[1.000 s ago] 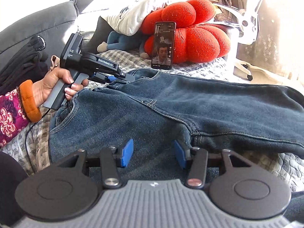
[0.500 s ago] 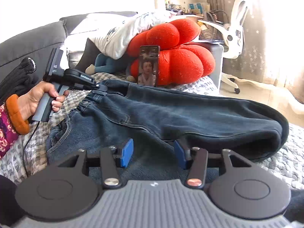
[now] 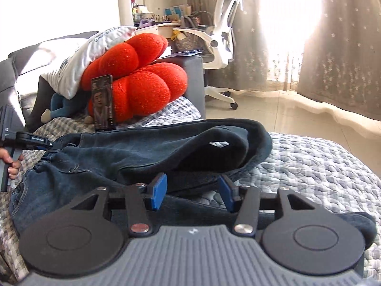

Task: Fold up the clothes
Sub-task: 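Release the waistband with both grippers and regrasp the jeans leg with the right gripper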

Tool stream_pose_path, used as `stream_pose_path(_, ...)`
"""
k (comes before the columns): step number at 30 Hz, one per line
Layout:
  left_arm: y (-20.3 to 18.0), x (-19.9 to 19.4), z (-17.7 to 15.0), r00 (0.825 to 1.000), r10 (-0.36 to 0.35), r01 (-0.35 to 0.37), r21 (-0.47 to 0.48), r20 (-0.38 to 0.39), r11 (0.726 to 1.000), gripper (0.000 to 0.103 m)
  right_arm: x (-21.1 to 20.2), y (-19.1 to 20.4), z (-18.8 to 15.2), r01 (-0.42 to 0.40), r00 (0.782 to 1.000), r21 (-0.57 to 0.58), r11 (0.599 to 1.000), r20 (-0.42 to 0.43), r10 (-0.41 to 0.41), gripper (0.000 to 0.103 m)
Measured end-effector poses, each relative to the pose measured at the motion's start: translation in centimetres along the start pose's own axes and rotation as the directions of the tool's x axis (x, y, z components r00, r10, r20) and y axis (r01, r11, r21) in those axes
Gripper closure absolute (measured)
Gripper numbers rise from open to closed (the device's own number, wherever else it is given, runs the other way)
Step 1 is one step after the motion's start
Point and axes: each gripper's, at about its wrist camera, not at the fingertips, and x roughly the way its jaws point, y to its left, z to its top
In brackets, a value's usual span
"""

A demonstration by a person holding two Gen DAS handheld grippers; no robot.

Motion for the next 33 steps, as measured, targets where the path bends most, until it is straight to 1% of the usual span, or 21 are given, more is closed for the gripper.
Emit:
stream_pose_path(2, -0.4, -1.5, -0.1, 1.0, 0.01, -0.011, 0.013, 0.007, 1.0, 0.043, -1.0, -1.2, 0.1, 0.025, 1.0, 0.02, 0.999, 0.012, -0.025, 0.049)
stream_pose_path(3, -0.7, -2.3, -0.2, 1.0, 0.012, -0.012, 0.021, 0.007, 1.0, 0.04, -1.4, -1.7, 0.2, 0.037, 0.999, 0.033, 0.999, 0.018, -0.037, 0.048)
stream_pose_path(4, -1.2, -3.1, -0.6, 1.0, 0.006, -0.006, 0.031, 0.0, 0.999, 0.04, -1.9, -2.4, 0.3, 0.055, 0.998, 0.057, 0.997, 0.021, -0.056, 0.046)
stream_pose_path(6, -2.0, -4.5, -1.4, 1.0, -0.008, 0.009, 0.043, -0.018, 0.999, 0.034, -2.8, -3.5, 0.3, 0.093, 0.995, 0.101, 0.991, 0.015, -0.094, 0.046)
stream_pose_path(10, -3.5, -6.9, -3.3, 0.998, -0.027, 0.03, 0.044, -0.057, 0.999, 0.03, -4.7, -5.2, 0.2, 0.126, 0.991, 0.145, 0.981, 0.014, -0.13, 0.046)
stream_pose_path(13, -3.8, -8.8, -4.9, 0.996, -0.043, 0.044, 0.009, -0.073, 0.999, 0.027, -6.2, -6.6, 0.0, 0.125, 0.992, 0.201, 0.971, 0.001, -0.128, 0.046)
stream_pose_path(15, -3.6, -9.8, -6.0, 0.996, -0.045, 0.043, -0.019, -0.079, 0.999, 0.026, -7.1, -7.7, -0.6, 0.128, 0.992, 0.246, 0.961, -0.022, -0.126, 0.046)
stream_pose_path(17, -3.0, -10.9, -7.0, 0.995, -0.045, 0.04, -0.065, -0.083, 0.997, 0.025, -8.0, -8.5, -1.4, 0.144, 0.99, 0.277, 0.95, -0.04, -0.139, 0.046)
stream_pose_path(19, -2.2, -11.7, -8.0, 0.993, -0.066, 0.054, -0.128, -0.095, 0.99, 0.025, -9.3, -9.2, -2.5, 0.158, 0.987, 0.3, 0.941, -0.056, -0.148, 0.046)
stream_pose_path(22, -0.9, -12.6, -9.5, 0.988, -0.112, 0.084, -0.234, -0.106, 0.969, 0.025, -10.9, -10.2, -4.0, 0.173, 0.985, 0.326, 0.93, -0.077, -0.156, 0.046)
stream_pose_path(25, 0.0, -12.7, -10.9, 0.983, -0.141, 0.1, -0.301, -0.119, 0.948, 0.025, -12.5, -11.1, -5.6, 0.182, 0.983, 0.353, 0.918, -0.091, -0.16, 0.046)
stream_pose_path(27, 0.5, -12.6, -12.0, 0.976, -0.181, 0.127, -0.364, -0.118, 0.923, 0.025, -13.5, -11.7, -6.6, 0.181, 0.983, 0.371, 0.911, -0.089, -0.159, 0.046)
stream_pose_path(29, 1.1, -12.3, -13.3, 0.966, -0.232, 0.162, -0.437, -0.112, 0.885, 0.025, -14.0, -11.9, -7.5, 0.165, 0.986, 0.395, 0.904, -0.086, -0.143, 0.046)
stream_pose_path(30, 1.2, -12.2, -13.9, 0.963, -0.246, 0.169, -0.464, -0.11, 0.87, 0.025, -14.3, -12.1, -8.2, 0.153, 0.988, 0.412, 0.898, -0.089, -0.128, 0.046)
stream_pose_path(32, 1.1, -11.8, -15.1, 0.961, -0.257, 0.175, -0.501, -0.099, 0.847, 0.026, -14.1, -12.4, -9.3, 0.118, 0.993, 0.47, 0.875, -0.078, -0.092, 0.046)
stream_pose_path(33, 1.0, -12.0, -15.5, 0.966, -0.247, 0.18, -0.502, -0.07, 0.846, 0.027, -14.0, -12.6, -9.9, 0.099, 0.995, 0.499, 0.861, -0.071, -0.074, 0.046)
